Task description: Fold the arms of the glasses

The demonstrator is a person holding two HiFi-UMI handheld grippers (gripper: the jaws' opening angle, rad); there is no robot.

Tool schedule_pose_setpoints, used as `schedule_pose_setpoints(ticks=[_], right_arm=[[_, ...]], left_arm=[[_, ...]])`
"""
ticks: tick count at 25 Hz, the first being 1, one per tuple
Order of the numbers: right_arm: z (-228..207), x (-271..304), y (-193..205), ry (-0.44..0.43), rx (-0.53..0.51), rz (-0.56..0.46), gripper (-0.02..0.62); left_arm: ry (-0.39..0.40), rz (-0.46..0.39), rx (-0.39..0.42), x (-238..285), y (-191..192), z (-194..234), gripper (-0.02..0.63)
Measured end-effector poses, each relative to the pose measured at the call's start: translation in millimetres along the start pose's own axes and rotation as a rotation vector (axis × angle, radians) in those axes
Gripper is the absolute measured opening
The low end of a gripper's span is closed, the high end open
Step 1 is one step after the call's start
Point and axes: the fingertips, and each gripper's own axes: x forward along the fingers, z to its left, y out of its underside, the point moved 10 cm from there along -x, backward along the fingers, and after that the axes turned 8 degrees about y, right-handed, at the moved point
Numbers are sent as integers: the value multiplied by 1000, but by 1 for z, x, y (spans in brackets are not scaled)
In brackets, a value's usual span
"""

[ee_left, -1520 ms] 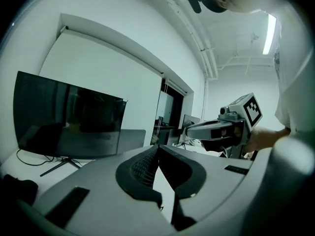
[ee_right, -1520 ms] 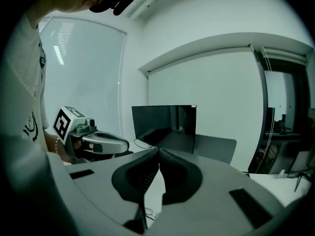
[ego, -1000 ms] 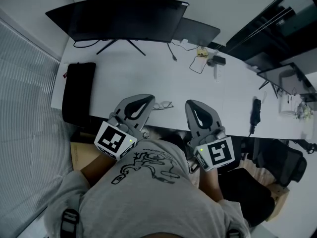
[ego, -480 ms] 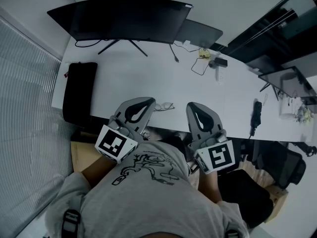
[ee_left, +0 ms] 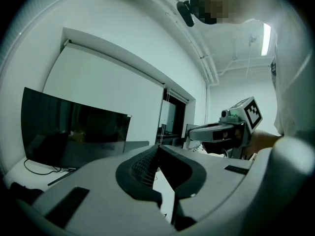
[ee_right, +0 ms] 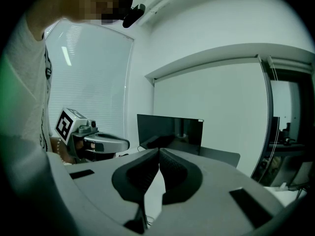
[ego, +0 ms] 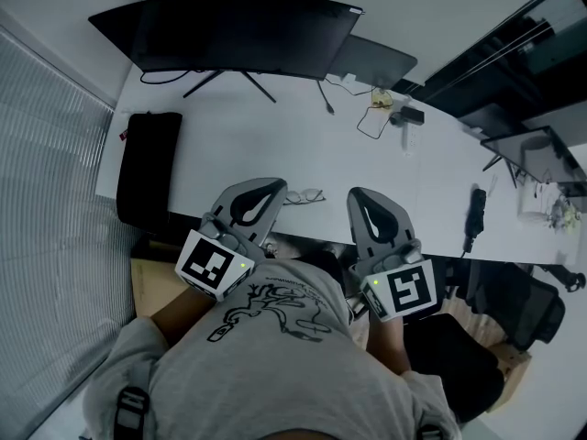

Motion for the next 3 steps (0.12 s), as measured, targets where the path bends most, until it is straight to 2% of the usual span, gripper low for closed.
schedule_pose_setpoints(ticks=[3], right_arm=[[0,3,0,2,0,2,11]], left_arm=[[-1,1,-5,0,1,3,21]])
